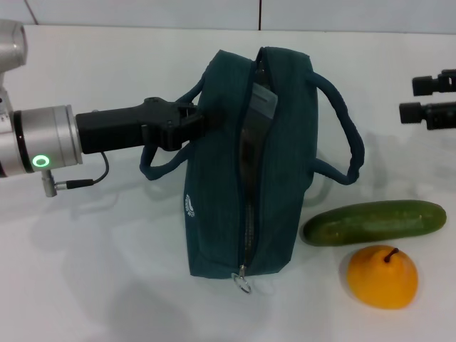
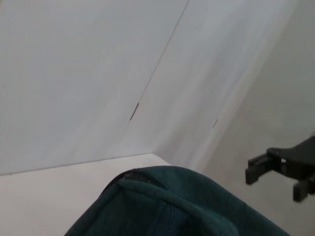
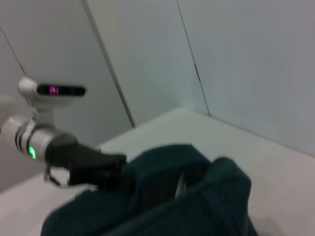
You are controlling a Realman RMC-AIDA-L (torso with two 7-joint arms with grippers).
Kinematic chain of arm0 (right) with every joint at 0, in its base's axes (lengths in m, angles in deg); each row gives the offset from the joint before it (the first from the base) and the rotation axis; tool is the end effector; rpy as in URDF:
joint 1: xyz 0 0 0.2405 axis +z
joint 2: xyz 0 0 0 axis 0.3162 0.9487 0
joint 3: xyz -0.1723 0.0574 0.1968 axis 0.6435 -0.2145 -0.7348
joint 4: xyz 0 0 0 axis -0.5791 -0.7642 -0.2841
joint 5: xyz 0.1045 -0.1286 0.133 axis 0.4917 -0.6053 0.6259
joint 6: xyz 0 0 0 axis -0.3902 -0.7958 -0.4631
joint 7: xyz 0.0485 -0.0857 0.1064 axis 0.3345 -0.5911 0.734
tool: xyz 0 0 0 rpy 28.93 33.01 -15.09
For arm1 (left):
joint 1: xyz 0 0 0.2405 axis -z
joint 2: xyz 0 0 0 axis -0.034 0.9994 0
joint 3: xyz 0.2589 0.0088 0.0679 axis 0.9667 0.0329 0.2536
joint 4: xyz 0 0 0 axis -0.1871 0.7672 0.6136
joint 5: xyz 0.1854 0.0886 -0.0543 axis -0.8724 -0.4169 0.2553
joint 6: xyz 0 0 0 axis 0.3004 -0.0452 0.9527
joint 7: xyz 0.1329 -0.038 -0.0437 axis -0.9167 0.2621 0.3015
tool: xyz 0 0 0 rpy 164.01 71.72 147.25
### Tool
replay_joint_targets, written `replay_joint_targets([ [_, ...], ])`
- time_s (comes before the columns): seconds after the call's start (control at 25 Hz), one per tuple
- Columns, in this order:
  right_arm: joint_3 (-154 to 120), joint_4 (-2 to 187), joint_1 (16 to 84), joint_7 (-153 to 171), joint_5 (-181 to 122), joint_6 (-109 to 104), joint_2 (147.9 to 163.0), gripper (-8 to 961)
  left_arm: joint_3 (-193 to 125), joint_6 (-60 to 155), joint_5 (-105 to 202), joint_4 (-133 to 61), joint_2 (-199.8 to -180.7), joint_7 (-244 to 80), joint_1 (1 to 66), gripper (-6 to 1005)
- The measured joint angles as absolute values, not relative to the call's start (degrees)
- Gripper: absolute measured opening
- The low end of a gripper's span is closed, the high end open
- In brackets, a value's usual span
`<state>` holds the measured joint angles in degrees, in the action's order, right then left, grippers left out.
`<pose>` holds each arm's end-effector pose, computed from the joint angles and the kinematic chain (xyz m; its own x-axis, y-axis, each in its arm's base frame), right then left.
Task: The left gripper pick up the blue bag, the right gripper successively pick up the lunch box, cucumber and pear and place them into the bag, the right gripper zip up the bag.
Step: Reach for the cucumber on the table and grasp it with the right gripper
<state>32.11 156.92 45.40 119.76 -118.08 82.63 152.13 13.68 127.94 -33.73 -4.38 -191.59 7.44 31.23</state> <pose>0.2071 0.3570 0.0950 0.8322 -0.3800 -0.4037 -0.4687 -0.8712 -0.1461 -0.2516 0.3418 -0.0052 0.6033 0.4760 0.6399 0.5859 -0.8088 0.0492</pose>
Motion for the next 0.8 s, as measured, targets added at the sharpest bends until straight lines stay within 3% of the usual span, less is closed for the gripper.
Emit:
replay_joint_targets([
  [0.16,32.29,161.62,44.81,120.23,-125.31,84.86,153.55,712,13.47,127.94,-33.74,-4.38,-191.67,7.16,31.37,40],
  [0.36,34.48,164.4,47.5,123.78,-135.53,87.48,155.03,888,13.65,127.17,-33.74,-4.38,-192.23,7.04,32.08,41],
  [0.52,37.03,165.08,51.08,125.35,-143.92,87.43,157.64,887,13.7,126.56,-33.74,-4.38,-192.65,6.99,32.17,41],
  [0.8,44.79,163.45,54.89,127.75,-146.08,84.16,158.11,886,13.6,125.86,-33.74,-4.38,-192.84,6.45,32.22,41],
])
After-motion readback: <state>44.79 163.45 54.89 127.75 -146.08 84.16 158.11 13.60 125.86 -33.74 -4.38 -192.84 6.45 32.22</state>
